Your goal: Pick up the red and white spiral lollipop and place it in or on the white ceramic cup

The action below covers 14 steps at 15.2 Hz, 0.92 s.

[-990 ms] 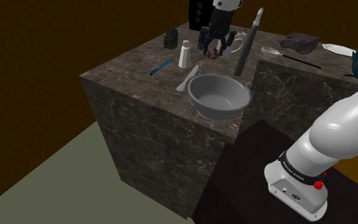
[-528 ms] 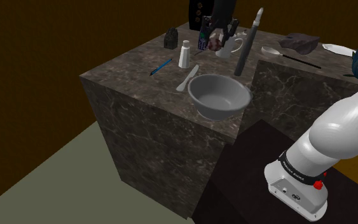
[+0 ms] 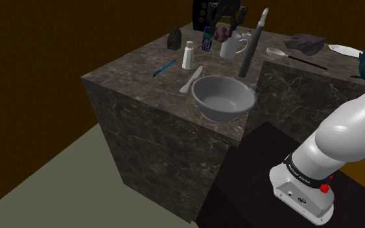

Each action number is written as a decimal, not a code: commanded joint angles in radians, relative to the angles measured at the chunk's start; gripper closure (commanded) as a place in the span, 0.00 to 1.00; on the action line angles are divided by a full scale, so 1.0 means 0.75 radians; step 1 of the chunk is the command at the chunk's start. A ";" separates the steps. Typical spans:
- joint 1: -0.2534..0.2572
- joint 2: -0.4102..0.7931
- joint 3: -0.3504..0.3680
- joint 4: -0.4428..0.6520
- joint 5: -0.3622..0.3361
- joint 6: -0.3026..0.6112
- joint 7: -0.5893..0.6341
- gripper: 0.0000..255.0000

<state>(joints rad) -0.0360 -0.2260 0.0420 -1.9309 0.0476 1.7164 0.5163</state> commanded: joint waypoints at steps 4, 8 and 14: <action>0.023 -0.125 0.032 -0.087 0.014 -0.036 0.052 1.00; 0.058 -0.288 0.083 -0.228 0.045 -0.053 0.127 1.00; 0.119 -0.515 0.170 -0.392 0.113 -0.106 0.250 1.00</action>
<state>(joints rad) 0.0437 -0.5784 0.1566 -2.2017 0.1211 1.6461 0.6844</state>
